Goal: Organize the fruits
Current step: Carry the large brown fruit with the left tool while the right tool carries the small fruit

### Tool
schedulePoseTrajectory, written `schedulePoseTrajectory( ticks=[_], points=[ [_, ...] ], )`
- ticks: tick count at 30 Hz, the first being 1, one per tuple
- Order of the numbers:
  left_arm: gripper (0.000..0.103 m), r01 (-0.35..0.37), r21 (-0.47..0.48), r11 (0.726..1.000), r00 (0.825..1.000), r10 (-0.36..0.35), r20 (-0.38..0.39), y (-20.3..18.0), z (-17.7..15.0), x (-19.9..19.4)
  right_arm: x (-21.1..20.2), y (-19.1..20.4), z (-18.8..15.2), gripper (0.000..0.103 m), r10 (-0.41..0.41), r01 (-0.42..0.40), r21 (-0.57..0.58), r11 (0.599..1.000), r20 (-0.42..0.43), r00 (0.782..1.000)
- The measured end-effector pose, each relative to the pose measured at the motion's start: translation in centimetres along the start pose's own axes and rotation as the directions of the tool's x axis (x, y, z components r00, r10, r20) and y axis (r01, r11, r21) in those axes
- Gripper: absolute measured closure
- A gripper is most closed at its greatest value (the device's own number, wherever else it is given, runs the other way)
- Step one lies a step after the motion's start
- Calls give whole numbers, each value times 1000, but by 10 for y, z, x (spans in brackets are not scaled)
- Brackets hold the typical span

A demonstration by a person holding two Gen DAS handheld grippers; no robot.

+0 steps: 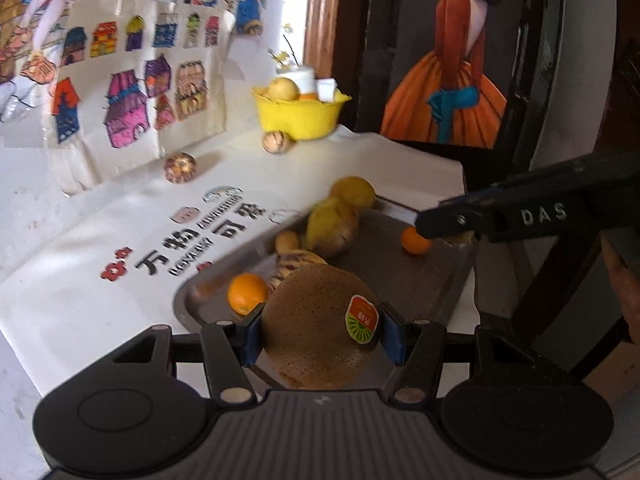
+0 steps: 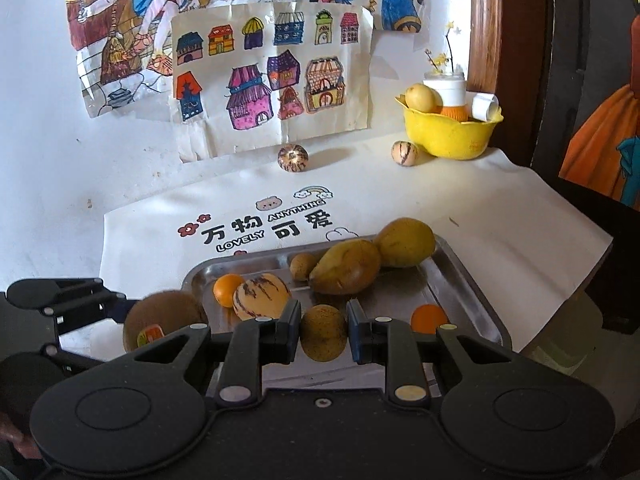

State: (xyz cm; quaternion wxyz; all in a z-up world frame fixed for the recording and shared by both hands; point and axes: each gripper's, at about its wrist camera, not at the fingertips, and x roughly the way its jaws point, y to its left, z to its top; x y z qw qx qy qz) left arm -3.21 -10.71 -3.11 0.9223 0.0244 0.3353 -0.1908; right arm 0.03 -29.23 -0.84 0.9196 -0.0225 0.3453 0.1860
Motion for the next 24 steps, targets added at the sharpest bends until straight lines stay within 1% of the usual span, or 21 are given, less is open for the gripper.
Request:
schedulePoseTrajectory(
  ticks=[4,10,19,24],
  points=[
    [42,14,13,1000,1000,-14,-26,-5,-3,12,9,-5,-2,77,3,-3,11,1000,-17,1000],
    [42,22,-4,1000,998,-22,-66,-1,-5,31,26,-13,-2,77,10,-9,25,1000,-46,999],
    [42,29,-22,999,993,-32,-111,4,-10,53,62,-25,-5,77,22,-18,42,999,-101,995],
    [42,26,-22,999,993,-28,-115,7,-12,57,78,-27,-6,77,27,-22,43,999,-123,992]
  ],
)
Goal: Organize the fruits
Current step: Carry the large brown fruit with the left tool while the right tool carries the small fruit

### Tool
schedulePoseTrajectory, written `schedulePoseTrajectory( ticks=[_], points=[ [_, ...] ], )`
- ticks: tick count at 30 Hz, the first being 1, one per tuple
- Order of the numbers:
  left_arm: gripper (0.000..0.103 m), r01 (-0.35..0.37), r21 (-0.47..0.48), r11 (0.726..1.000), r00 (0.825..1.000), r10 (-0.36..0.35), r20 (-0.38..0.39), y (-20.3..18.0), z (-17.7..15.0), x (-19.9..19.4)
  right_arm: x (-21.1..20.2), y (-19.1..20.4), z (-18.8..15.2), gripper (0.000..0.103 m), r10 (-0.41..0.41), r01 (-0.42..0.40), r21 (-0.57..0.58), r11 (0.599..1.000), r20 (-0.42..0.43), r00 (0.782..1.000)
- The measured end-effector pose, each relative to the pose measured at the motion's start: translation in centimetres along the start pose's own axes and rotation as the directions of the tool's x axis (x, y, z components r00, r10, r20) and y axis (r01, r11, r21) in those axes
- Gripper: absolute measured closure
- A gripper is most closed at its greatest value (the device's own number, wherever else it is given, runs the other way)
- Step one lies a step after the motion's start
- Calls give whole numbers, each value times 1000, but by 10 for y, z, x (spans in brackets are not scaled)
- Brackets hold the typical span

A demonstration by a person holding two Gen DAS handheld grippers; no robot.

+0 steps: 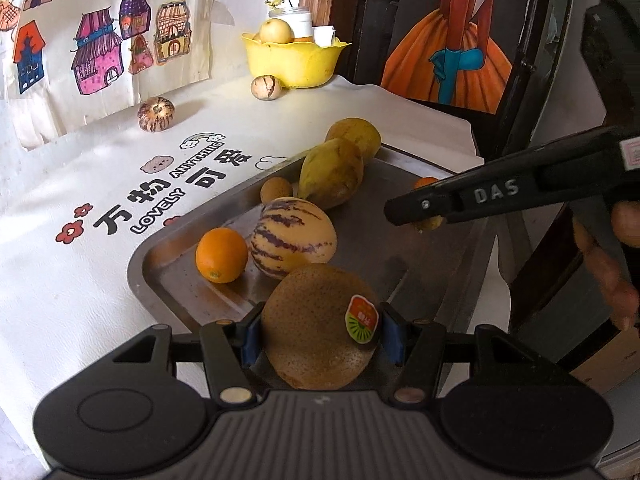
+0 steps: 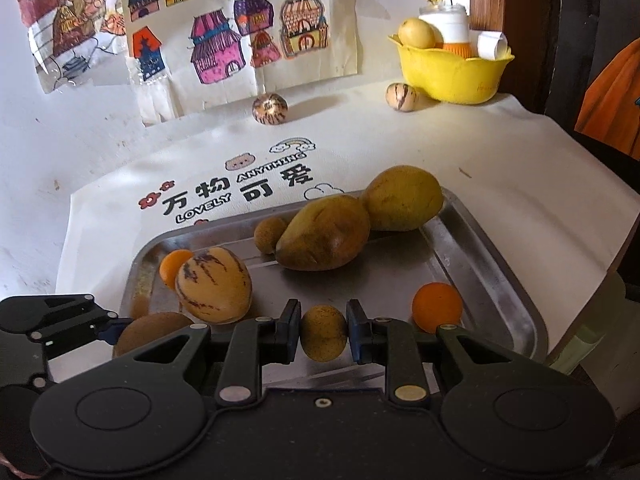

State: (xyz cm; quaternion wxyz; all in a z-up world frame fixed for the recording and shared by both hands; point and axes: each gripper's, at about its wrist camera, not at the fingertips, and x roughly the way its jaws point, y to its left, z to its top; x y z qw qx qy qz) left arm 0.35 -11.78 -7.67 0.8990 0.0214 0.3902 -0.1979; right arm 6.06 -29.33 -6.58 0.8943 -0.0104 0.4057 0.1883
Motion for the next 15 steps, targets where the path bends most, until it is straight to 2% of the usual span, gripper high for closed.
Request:
schedulePoseTrajectory(
  ticks=[15],
  points=[
    [41,-7,11,1000,1000,7,-4,1,2,2,20,-4,-6,77,-31,31,-6,999,-54,998]
  ],
)
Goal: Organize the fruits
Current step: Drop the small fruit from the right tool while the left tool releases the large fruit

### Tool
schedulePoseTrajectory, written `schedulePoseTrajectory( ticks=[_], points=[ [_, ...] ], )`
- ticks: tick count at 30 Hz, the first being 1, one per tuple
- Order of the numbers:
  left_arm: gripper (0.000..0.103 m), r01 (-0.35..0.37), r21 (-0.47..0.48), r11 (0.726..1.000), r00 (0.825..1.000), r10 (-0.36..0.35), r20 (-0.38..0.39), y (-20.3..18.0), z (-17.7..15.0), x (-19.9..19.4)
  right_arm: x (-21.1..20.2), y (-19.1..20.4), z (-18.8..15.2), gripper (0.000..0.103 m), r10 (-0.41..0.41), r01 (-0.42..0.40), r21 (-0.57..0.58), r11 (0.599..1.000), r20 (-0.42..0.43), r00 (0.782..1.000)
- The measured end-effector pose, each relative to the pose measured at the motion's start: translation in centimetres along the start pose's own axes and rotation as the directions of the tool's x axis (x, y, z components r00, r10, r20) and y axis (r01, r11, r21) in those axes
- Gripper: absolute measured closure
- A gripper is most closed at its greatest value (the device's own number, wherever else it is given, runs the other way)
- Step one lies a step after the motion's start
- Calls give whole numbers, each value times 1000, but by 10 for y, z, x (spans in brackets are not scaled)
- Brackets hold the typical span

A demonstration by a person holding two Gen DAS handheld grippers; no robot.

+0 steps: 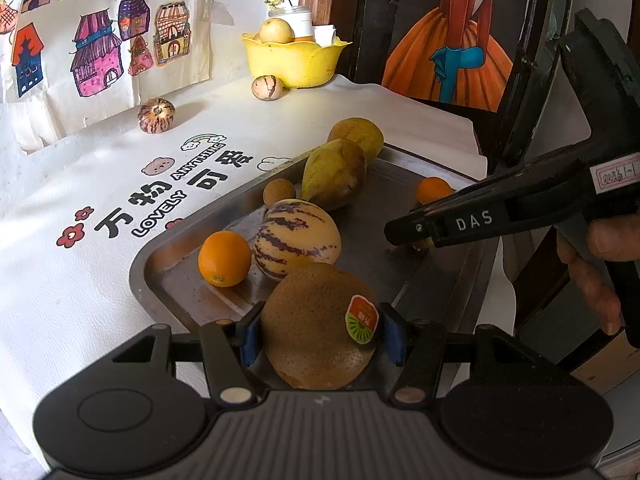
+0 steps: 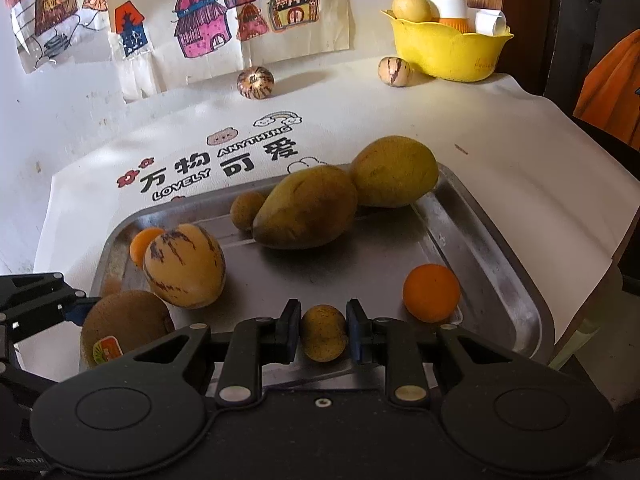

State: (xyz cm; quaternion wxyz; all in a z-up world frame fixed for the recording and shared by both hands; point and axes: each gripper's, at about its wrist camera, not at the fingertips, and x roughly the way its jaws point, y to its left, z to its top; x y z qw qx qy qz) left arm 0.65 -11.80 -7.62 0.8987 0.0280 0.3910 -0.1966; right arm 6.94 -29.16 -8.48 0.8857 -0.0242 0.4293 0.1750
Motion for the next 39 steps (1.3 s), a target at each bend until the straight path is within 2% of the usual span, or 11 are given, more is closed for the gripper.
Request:
schedulePoseTrajectory(
  ticks=[3,13,18,28,33,35,39],
  points=[
    [41,1,1,1000,1000,-1,-2,0,0,0,1,0,-1,76,-2,2,-2,1000,-2,1000],
    [41,4,2,1000,1000,-4,-5,0,0,-1,-3,-1,-3,63,7,-7,22,1000,1,1000],
    [39,3,5,1000,1000,-3,3,0,0,-4,-5,-1,-3,60,11,-11,30,999,6,1000],
    [16,14,8,1000,1000,-15,22,-1,0,-11,-22,2,5,24,22,-25,48,999,59,998],
    [6,28,5,1000,999,-28,41,0,1,-16,-30,5,10,16,24,-27,42,999,80,997],
    [3,34,0,999,998,-34,48,0,1,-18,-33,6,11,7,27,-31,48,998,90,996],
    [1,50,-14,999,997,-49,64,1,1,-23,-40,5,12,1,43,-51,75,996,108,993]
  ],
)
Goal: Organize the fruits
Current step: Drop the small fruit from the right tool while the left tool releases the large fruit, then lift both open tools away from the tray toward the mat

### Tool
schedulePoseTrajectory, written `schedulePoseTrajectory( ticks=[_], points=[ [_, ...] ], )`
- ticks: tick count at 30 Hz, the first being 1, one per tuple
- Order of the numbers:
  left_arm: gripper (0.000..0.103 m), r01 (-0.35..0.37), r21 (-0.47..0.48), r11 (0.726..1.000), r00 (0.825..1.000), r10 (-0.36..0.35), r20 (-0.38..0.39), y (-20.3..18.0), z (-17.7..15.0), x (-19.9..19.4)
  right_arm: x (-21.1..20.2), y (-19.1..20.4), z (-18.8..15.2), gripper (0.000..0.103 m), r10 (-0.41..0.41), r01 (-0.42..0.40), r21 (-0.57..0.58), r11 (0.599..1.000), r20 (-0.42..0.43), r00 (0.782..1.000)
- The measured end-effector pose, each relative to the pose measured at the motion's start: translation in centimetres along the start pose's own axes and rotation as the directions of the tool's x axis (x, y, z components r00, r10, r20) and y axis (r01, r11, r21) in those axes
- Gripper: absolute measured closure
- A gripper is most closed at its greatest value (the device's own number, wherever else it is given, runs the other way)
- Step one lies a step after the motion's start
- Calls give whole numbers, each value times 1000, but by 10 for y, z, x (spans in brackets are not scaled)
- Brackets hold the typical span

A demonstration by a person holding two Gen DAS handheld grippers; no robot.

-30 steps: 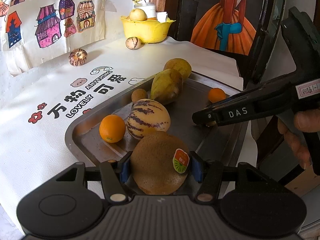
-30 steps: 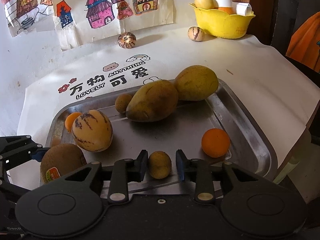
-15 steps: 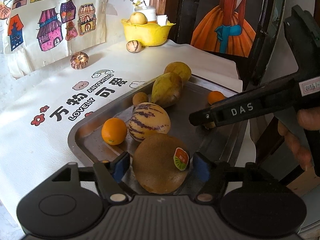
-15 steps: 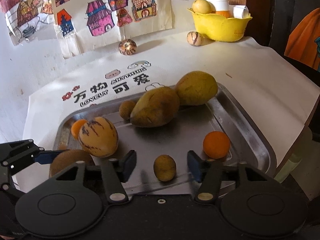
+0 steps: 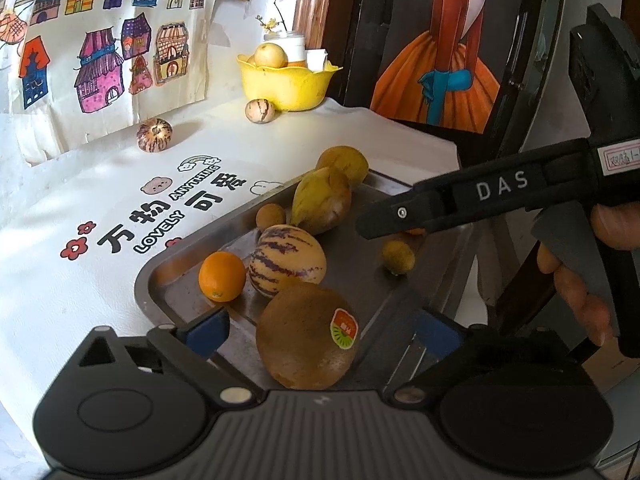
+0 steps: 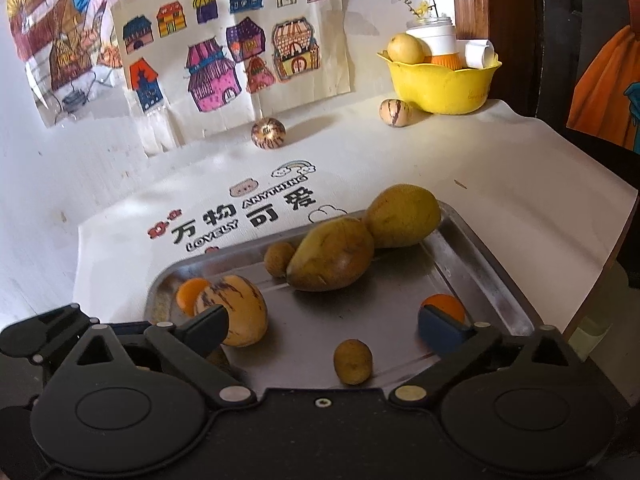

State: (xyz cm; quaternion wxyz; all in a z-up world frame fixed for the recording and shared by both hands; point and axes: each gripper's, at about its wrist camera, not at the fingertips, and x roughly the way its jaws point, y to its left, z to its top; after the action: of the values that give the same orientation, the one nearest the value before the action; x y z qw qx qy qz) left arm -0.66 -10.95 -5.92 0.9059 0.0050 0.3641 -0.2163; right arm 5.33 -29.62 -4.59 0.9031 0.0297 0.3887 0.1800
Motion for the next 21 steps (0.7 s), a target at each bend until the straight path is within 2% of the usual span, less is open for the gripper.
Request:
schedulePoseTrajectory(
  ticks=[14,21],
  points=[
    [1,34,-26,999,996,-32,80,5,9,-28,-34,10,10,1,9,-9,1,1000,86,996],
    [1,-9,-68,998,990,19,139,24,23,-43,-58,23,24,1,22,-20,-13,1000,150,988]
  ],
)
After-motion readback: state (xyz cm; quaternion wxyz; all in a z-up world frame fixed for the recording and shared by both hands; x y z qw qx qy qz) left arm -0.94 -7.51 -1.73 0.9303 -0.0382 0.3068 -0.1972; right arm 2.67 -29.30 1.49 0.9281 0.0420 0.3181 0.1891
